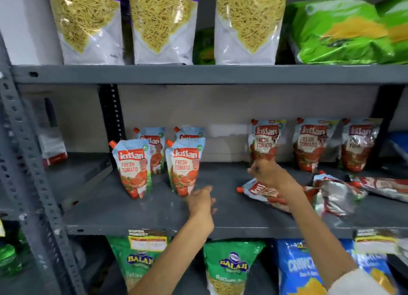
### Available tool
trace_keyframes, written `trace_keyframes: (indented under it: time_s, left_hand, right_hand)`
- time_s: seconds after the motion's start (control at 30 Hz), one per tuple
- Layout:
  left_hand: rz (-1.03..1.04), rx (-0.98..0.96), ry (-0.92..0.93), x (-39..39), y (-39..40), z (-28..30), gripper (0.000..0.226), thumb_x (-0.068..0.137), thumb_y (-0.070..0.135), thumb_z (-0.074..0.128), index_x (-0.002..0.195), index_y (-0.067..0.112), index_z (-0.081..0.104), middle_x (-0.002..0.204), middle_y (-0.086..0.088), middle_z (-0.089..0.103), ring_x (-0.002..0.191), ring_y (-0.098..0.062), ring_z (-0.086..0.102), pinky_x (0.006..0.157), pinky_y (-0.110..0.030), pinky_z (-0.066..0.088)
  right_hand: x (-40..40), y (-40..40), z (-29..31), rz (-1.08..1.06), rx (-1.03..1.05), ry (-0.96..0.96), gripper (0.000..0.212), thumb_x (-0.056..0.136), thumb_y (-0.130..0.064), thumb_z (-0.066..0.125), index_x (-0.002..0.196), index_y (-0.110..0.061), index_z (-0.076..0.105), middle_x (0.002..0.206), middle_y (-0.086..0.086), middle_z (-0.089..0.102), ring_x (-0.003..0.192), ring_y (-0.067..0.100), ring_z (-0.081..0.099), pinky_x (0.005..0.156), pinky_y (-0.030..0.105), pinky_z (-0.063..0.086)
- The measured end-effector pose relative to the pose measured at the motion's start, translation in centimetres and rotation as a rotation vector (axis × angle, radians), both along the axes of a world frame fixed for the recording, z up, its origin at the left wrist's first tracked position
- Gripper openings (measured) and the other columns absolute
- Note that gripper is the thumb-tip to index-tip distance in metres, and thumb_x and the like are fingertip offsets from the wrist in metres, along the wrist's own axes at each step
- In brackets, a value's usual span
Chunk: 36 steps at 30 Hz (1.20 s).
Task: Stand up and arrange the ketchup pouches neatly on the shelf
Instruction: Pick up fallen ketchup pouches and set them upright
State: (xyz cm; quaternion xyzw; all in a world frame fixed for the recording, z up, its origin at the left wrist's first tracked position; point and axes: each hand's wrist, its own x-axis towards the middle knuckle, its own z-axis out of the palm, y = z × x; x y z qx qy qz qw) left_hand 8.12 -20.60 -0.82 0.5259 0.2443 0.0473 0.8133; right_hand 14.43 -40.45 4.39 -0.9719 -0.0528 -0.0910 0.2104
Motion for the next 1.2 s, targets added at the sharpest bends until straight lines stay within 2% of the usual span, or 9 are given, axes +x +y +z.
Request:
trace_keyframes:
  time_s: [0.07, 0.17, 0.23, 0.37, 0.47, 0.67, 0.93, 1.1, 1.2]
  left_hand:
    - [-0.202, -0.219, 0.081, -1.1, -3.6, 1.1, 0.024, 0.091, 0.020, 0.064, 0.106, 0.010, 0.048, 0.084, -0.012, 0.052, 0.075, -0.025, 0.058, 0.066, -0.040, 0.049]
    - [-0.348, -0.399, 0.121, -2.1, -8.2, 1.8, 0.040, 0.093, 0.020, 0.060, 0.122, 0.001, 0.040, 0.107, -0.027, 0.049, 0.122, -0.044, 0.052, 0.101, -0.055, 0.042]
    - [-0.403, -0.406, 0.121, -1.9, -10.5, 2.2, 0.030, 0.095, 0.021, 0.053, 0.106, -0.006, 0.047, 0.103, -0.031, 0.052, 0.135, -0.050, 0.042, 0.112, -0.060, 0.034]
    - [-0.439, -0.362, 0.150, -1.5, -13.4, 3.1, 0.037, 0.095, 0.024, 0.056, 0.117, -0.006, 0.050, 0.136, -0.035, 0.049, 0.138, -0.048, 0.040, 0.116, -0.058, 0.030]
    - [-0.417, -0.344, 0.180, -0.5, -14.4, 3.4, 0.031, 0.091, 0.019, 0.064, 0.106, -0.005, 0.052, 0.126, -0.028, 0.055, 0.132, -0.042, 0.049, 0.111, -0.056, 0.038]
    - [-0.357, -0.108, 0.086, 0.2, -16.2, 2.8, 0.020, 0.085, -0.012, 0.057, 0.094, 0.006, 0.061, 0.081, -0.012, 0.064, 0.070, -0.024, 0.061, 0.065, -0.041, 0.055]
    - [-0.105, 0.376, -0.388, 2.7, -15.5, 4.8, 0.048, 0.075, -0.017, 0.063, 0.102, 0.021, 0.052, 0.095, 0.003, 0.066, 0.087, -0.011, 0.063, 0.078, -0.034, 0.057]
    - [-0.147, 0.645, -0.660, 5.5, -14.0, 3.8, 0.052, 0.084, -0.004, 0.069, 0.121, 0.025, 0.046, 0.114, 0.000, 0.066, 0.106, -0.017, 0.066, 0.081, -0.032, 0.061]
    - [-0.243, 0.684, -0.672, 6.9, -13.5, 1.2, 0.054, 0.089, 0.004, 0.068, 0.133, 0.022, 0.043, 0.125, -0.006, 0.062, 0.114, -0.019, 0.064, 0.080, -0.023, 0.060]
  right_hand:
    - [0.7, -4.0, 0.5, -0.054, -0.101, 0.115, 0.031, 0.094, -0.034, 0.051, 0.108, -0.009, 0.064, 0.110, 0.012, 0.068, 0.096, 0.033, 0.065, 0.083, 0.040, 0.052]
    - [1.5, -7.4, 1.2, -0.069, -0.148, 0.287, 0.029, 0.091, -0.037, 0.056, 0.101, -0.010, 0.060, 0.103, 0.009, 0.068, 0.075, 0.022, 0.060, 0.070, 0.033, 0.050]
    - [1.9, -8.1, 1.3, -0.062, -0.187, 0.377, 0.031, 0.089, -0.041, 0.059, 0.101, -0.013, 0.059, 0.088, 0.004, 0.065, 0.068, 0.019, 0.058, 0.061, 0.028, 0.046]
    - [2.2, -8.7, 1.0, -0.022, -0.164, 0.472, 0.060, 0.090, -0.044, 0.059, 0.138, -0.011, 0.046, 0.138, 0.008, 0.056, 0.113, 0.026, 0.059, 0.088, 0.031, 0.047]
    - [1.7, -9.2, 1.0, 0.030, -0.119, 0.443, 0.056, 0.094, -0.039, 0.056, 0.140, -0.009, 0.045, 0.143, 0.011, 0.052, 0.126, 0.028, 0.054, 0.099, 0.033, 0.043]
    - [0.4, -10.3, 1.1, 0.198, 0.100, 0.323, 0.012, 0.093, -0.017, 0.054, 0.100, -0.013, 0.063, 0.091, 0.001, 0.067, 0.077, 0.015, 0.062, 0.062, 0.021, 0.052]
    - [0.4, -10.7, 0.6, 0.240, 0.747, -0.231, 0.032, 0.089, 0.003, 0.055, 0.117, -0.013, 0.052, 0.116, 0.003, 0.065, 0.113, 0.021, 0.062, 0.095, 0.041, 0.053]
    - [0.8, -9.4, -1.0, 0.231, 0.846, -0.415, 0.033, 0.097, -0.008, 0.053, 0.128, -0.011, 0.045, 0.111, -0.019, 0.060, 0.105, 0.002, 0.062, 0.087, 0.021, 0.054]
    - [1.2, -9.2, -3.3, 0.130, 0.822, -0.363, 0.026, 0.100, -0.011, 0.047, 0.125, -0.011, 0.042, 0.112, -0.005, 0.063, 0.100, 0.012, 0.066, 0.078, 0.023, 0.056]
